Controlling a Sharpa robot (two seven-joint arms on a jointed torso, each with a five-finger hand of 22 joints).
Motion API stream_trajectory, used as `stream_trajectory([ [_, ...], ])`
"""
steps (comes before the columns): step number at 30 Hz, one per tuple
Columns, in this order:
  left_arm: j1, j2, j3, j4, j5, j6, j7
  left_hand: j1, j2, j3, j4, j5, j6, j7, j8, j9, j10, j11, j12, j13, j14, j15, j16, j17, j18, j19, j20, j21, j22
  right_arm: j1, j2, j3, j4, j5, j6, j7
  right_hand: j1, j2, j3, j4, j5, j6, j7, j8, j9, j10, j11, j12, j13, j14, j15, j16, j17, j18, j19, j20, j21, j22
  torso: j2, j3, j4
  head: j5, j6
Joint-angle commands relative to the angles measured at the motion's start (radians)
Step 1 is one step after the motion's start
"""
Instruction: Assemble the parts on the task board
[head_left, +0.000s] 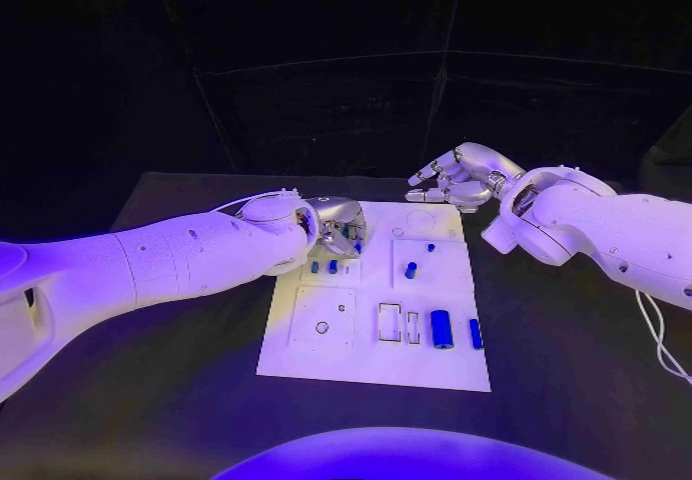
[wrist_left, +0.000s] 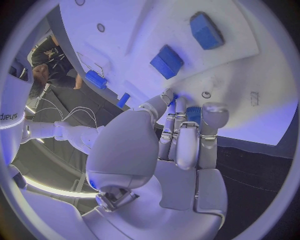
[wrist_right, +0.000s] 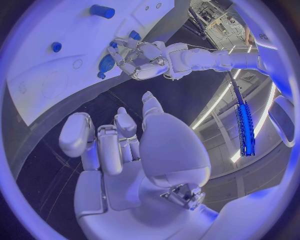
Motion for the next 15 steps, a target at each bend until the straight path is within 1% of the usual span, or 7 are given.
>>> stream_trajectory([
  [1, -0.002, -0.013, 0.0, 0.011, 0.008, -0.038, 0.016, -0.013, -0.002, 0.008, 0.002, -0.002, 0.01, 0.001, -0.004, -0.001, 0.01, -0.001, -0.007, 0.001, 0.005, -0.001, 0.004, 0.001, -0.019, 0.005, -0.003, 0.007, 0.004, 0.002, 0.0, 0.0, 0.001, -0.001, 0.0, 0.01, 0.0, 0.009, -0.007, -0.002, 0.001, 0.0, -0.001, 0.006, 0.001, -0.007, 0.001, -0.002, 0.0, 0.063, -0.005, -0.003, 0.086, 0.014, -0.008, 0.001, -0.007, -0.001, -0.001, -0.0009, 0.0012, -0.002, 0.002],
  [3, -0.002, -0.025, 0.004, 0.021, 0.019, -0.057, 0.022, -0.017, -0.003, 0.009, 0.003, -0.002, 0.013, 0.001, -0.006, -0.002, 0.013, -0.002, -0.009, -0.001, 0.006, -0.001, 0.005, 0.002, -0.02, 0.007, -0.004, 0.011, 0.009, 0.002, -0.001, 0.0, 0.001, -0.001, 0.0, 0.01, 0.002, 0.011, -0.007, -0.001, 0.002, -0.001, -0.001, 0.006, 0.001, -0.006, 0.001, -0.001, 0.001, 0.064, -0.005, -0.003, 0.087, 0.014, -0.008, 0.001, -0.007, -0.001, -0.001, 0.0001, 0.0009, -0.001, 0.004],
  [4, -0.002, -0.03, 0.008, 0.026, 0.027, -0.065, 0.025, -0.018, -0.004, 0.009, 0.003, -0.002, 0.014, 0.0, -0.006, -0.003, 0.015, -0.002, -0.011, -0.002, 0.007, -0.001, 0.006, 0.003, -0.02, 0.007, -0.004, 0.012, 0.01, 0.002, -0.001, 0.0, 0.001, -0.001, 0.0, 0.01, 0.002, 0.011, -0.007, -0.001, 0.002, -0.001, -0.001, 0.006, 0.001, -0.006, 0.001, -0.001, 0.001, 0.064, -0.005, -0.003, 0.087, 0.014, -0.008, 0.001, -0.007, -0.001, -0.001, 0.0003, 0.0007, -0.001, 0.005],
  [5, -0.002, -0.035, 0.012, 0.03, 0.036, -0.072, 0.028, -0.02, -0.005, 0.009, 0.004, -0.002, 0.016, 0.0, -0.007, -0.003, 0.017, -0.002, -0.012, -0.002, 0.007, -0.001, 0.006, 0.003, -0.02, 0.007, -0.004, 0.014, 0.012, 0.002, -0.001, 0.0, 0.001, -0.001, 0.0, 0.009, 0.002, 0.011, -0.007, -0.001, 0.002, -0.001, -0.001, 0.006, 0.001, -0.006, 0.001, -0.001, 0.001, 0.064, -0.005, -0.003, 0.087, 0.014, -0.008, 0.001, -0.007, -0.001, -0.001, 0.0006, 0.001, -0.001, 0.006],
  [9, -0.002, -0.057, 0.035, 0.054, 0.063, -0.093, 0.038, -0.021, -0.005, 0.012, 0.004, -0.002, 0.019, 0.0, -0.007, -0.004, 0.02, -0.003, -0.014, -0.004, 0.008, -0.002, 0.007, 0.003, -0.021, 0.009, -0.004, 0.018, 0.017, 0.002, -0.002, 0.0, 0.0, -0.001, 0.0, 0.009, 0.002, 0.011, -0.007, -0.001, 0.002, -0.001, -0.001, 0.006, 0.001, -0.006, 0.001, -0.001, 0.001, 0.064, -0.005, -0.003, 0.087, 0.014, -0.008, 0.001, -0.007, -0.001, -0.001, -0.0006, 0.0009, -0.001, 0.009],
  [11, -0.002, -0.072, 0.045, 0.069, 0.075, -0.096, 0.041, -0.021, -0.005, 0.012, 0.004, -0.002, 0.019, 0.0, -0.007, -0.004, 0.02, -0.003, -0.014, -0.004, 0.008, -0.002, 0.007, 0.003, -0.021, 0.009, -0.004, 0.018, 0.017, 0.002, -0.002, 0.0, -0.001, -0.001, 0.001, 0.009, 0.002, 0.011, -0.007, -0.001, 0.002, -0.001, -0.001, 0.006, 0.001, -0.006, 0.001, -0.001, 0.001, 0.064, -0.005, -0.003, 0.087, 0.014, -0.008, 0.001, -0.007, -0.001, -0.001, -0.0009, 0.0015, 0.0, 0.009],
  [15, -0.002, -0.1, 0.054, 0.092, 0.096, -0.093, 0.043, -0.021, -0.005, 0.013, 0.003, -0.002, 0.021, 0.0, -0.008, -0.004, 0.023, -0.004, -0.016, -0.005, 0.008, -0.002, 0.007, 0.002, -0.021, 0.01, -0.005, 0.02, 0.019, 0.002, -0.003, 0.0, -0.001, -0.001, 0.002, 0.009, 0.002, 0.011, -0.007, -0.001, 0.002, -0.001, -0.001, 0.006, 0.001, -0.006, 0.001, -0.001, 0.001, 0.064, -0.005, -0.003, 0.087, 0.014, -0.008, 0.001, -0.007, -0.001, -0.001, -0.0005, 0.0028, 0.0, 0.01],
])
